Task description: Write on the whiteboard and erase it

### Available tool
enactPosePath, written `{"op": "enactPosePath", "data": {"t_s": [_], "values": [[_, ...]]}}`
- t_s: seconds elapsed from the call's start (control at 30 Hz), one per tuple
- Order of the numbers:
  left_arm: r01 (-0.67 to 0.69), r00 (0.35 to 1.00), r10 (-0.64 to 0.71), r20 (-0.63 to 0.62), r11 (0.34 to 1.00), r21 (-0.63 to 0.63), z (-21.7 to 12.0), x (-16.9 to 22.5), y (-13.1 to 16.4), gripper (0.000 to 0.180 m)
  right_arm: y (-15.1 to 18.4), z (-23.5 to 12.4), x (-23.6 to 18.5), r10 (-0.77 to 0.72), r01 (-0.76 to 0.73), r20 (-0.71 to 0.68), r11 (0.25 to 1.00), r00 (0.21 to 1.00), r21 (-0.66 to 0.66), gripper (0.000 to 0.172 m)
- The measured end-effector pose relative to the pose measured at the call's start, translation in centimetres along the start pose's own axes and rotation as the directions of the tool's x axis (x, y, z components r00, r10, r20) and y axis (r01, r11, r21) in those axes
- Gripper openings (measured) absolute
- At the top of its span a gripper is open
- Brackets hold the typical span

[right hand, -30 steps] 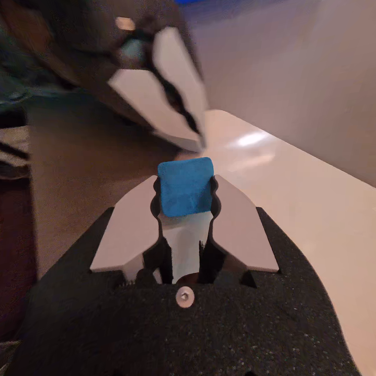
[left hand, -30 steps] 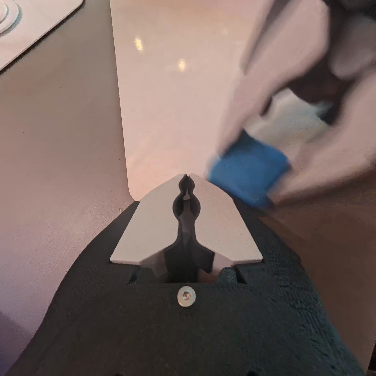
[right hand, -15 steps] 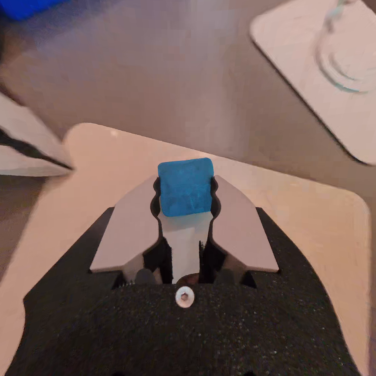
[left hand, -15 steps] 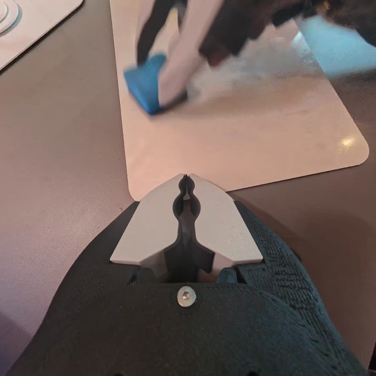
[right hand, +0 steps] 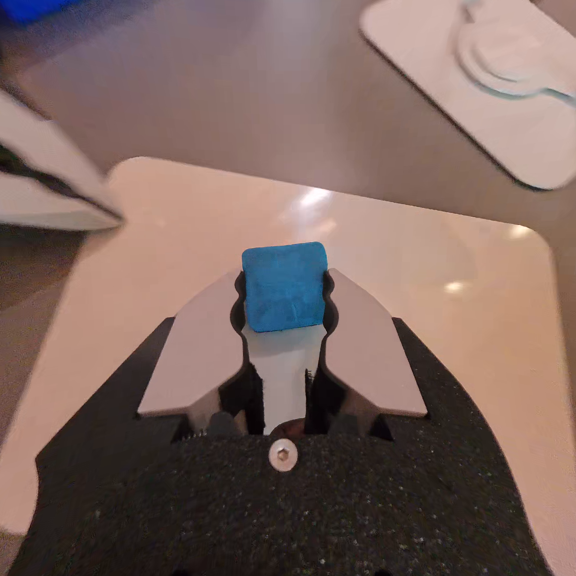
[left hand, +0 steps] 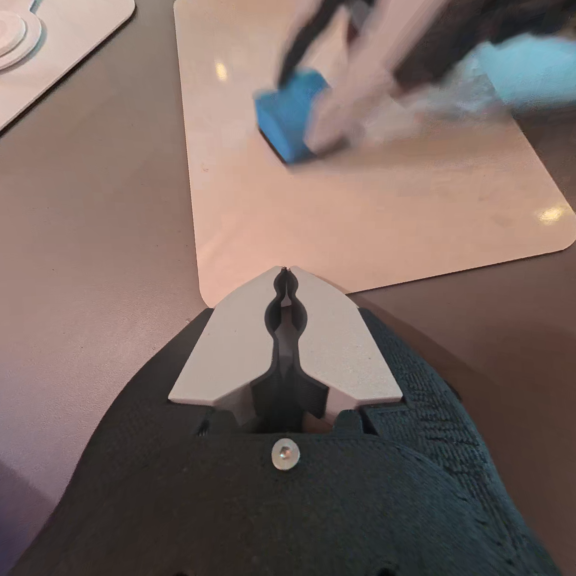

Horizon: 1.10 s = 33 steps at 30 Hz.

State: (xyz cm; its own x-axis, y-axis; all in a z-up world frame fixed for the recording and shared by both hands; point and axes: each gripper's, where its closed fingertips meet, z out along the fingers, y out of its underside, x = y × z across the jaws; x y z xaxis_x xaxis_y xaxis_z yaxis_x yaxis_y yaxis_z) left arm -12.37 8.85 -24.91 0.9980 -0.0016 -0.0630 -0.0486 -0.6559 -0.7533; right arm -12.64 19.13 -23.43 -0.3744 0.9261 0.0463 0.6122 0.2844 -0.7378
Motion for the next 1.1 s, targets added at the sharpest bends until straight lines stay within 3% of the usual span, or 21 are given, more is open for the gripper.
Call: {"op": "enactPosePath", "data": {"t_s": [0.1, 0.17, 0.23, 0.33, 0.43, 0.5, 0.7, 0.8, 0.9, 0.97, 1.0, 1.03, 1.1], "values": [[-0.009, 1.0, 0.009, 0.009, 1.0, 0.001, 0.0, 0.0, 0.0, 0.001, 1.1, -2.0, -9.3, -0.145, 0.144, 0.16, 0.989, 0.976, 0.02, 0.048], [-0.021, 1.0, 0.021, 0.02, 1.0, 0.001, 0.0, 0.0, 0.0, 0.001, 2.3, -3.3, -9.9, -0.158, 0.16, 0.198, 0.987, 0.967, 0.003, 0.048], [-0.028, 0.999, 0.028, 0.023, 1.0, 0.001, 0.0, 0.0, 0.0, 0.001, 3.3, -4.1, -5.9, -0.083, 0.085, 0.13, 0.996, 0.988, -0.011, 0.048], [-0.045, 0.999, 0.045, 0.021, 0.999, 0.002, 0.0, 0.2, 0.0, 0.001, 5.4, -5.5, 3.5, 0.1, -0.104, -0.121, 0.994, 0.988, -0.025, 0.048], [-0.067, 0.997, 0.067, 0.038, 0.998, 0.003, 0.0, 0.2, 0.0, 0.001, 6.2, -6.2, 5.5, 0.177, -0.182, -0.218, 0.983, 0.96, -0.005, 0.048], [-0.08, 0.996, 0.079, 0.05, 0.997, 0.003, -0.1, 0.2, 0.0, 0.001, 5.7, -6.0, 3.1, 0.146, -0.145, -0.225, 0.989, 0.963, 0.021, 0.048], [-0.058, 0.996, 0.058, 0.074, 0.998, 0.001, -0.1, -0.3, 0.0, 0.001, 5.4, -6.7, -6.2, 0.086, -0.083, -0.046, 0.994, 0.995, 0.07, 0.048], [-0.036, 0.992, 0.026, 0.121, 0.996, 0.079, -1.4, -0.9, -0.6, 0.024, 3.8, -11.0, -4.8, 0.182, -0.156, -0.067, 0.946, 0.981, 0.285, 0.048], [-0.046, 0.986, 0.005, 0.167, 0.969, 0.243, -4.8, -1.1, -1.9, 0.044, 3.5, -20.1, 1.6, 0.361, -0.191, -0.213, 0.809, 0.908, 0.556, 0.048], [-0.068, 0.971, -0.011, 0.238, 0.944, 0.323, -7.5, -1.8, -2.3, 0.064, 5.9, -26.5, 6.8, 0.477, -0.159, -0.361, 0.751, 0.801, 0.64, 0.048], [-0.089, 0.955, -0.027, 0.294, 0.923, 0.374, -8.9, -2.6, -2.9, 0.084, 7.6, -29.2, 9.3, 0.524, -0.15, -0.422, 0.739, 0.74, 0.657, 0.048], [-0.103, 0.94, -0.05, 0.338, 0.901, 0.421, -10.3, -3.5, -3.8, 0.105, 9.4, -31.4, 11.7, 0.566, -0.147, -0.478, 0.734, 0.672, 0.663, 0.048], [-0.045, 0.916, -0.154, 0.369, 0.878, 0.477, -12.8, -5.0, -4.8, 0.124, 13.2, -34.0, 16.2, 0.616, -0.178, -0.561, 0.745, 0.553, 0.643, 0.049]]}}
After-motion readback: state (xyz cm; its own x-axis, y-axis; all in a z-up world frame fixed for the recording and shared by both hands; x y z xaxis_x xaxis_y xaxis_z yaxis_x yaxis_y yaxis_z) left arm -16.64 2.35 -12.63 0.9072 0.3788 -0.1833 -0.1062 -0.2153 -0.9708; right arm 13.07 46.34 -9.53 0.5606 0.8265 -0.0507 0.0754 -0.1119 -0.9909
